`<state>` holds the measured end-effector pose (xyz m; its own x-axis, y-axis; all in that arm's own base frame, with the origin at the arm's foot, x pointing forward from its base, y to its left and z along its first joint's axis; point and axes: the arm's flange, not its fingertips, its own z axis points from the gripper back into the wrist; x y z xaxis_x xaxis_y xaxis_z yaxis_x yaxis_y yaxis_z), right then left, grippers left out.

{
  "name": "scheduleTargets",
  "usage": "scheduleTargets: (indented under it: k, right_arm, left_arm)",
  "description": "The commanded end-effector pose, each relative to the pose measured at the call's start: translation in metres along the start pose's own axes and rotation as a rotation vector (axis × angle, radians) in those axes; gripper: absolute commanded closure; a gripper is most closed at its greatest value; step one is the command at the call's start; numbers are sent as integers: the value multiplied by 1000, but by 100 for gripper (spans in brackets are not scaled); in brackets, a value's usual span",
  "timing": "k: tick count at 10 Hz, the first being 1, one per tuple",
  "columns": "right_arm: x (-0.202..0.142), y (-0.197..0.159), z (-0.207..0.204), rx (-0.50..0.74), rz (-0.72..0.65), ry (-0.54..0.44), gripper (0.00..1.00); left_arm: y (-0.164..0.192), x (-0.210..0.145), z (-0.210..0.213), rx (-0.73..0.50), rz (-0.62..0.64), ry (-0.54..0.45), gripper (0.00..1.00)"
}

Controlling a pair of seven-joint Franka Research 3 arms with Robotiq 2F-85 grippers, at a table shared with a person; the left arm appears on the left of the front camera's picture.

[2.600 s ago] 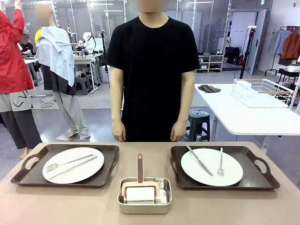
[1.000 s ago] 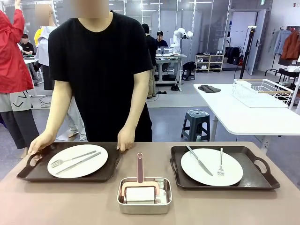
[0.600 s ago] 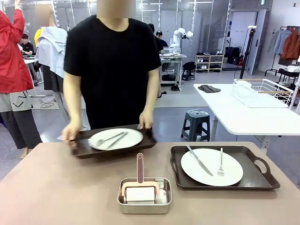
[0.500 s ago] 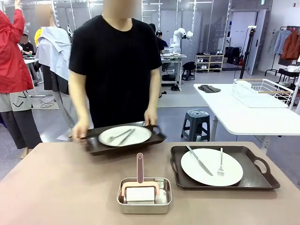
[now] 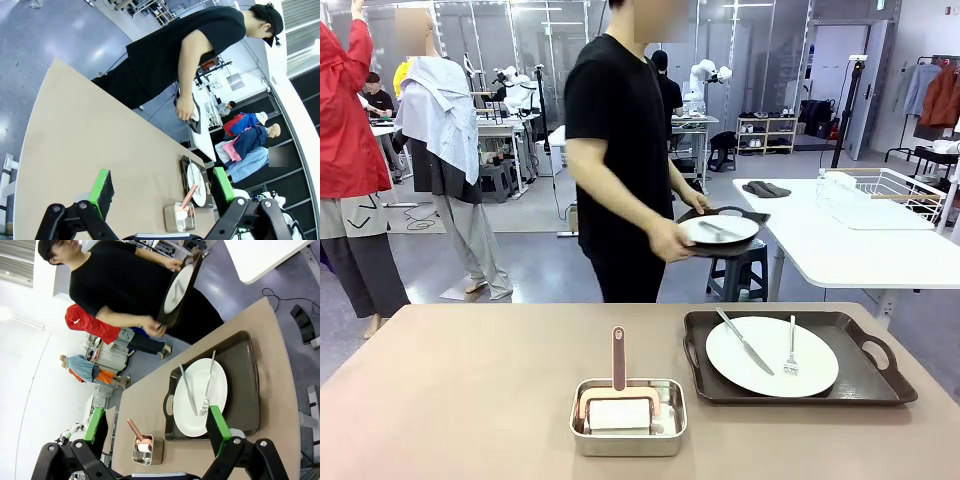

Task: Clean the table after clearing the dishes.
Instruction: When the left (or right) Handle tray is removed, use the left hand (or right hand) to clean the left (or right) side of the table with the Lint Roller.

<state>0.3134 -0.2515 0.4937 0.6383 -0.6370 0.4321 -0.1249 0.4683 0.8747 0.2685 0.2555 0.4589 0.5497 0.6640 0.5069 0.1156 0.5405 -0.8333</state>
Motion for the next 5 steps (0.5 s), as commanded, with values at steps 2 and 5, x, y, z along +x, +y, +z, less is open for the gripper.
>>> scheduleTargets:
  k: [2, 5]
  right_arm:
    - [0, 2, 2, 7, 11, -2, 0]
    - [0, 2, 2, 7, 11, -2, 0]
  left_arm:
    - [2, 0, 2, -13, -4, 0, 0]
    - [-28, 18, -66, 51, -57, 131, 0]
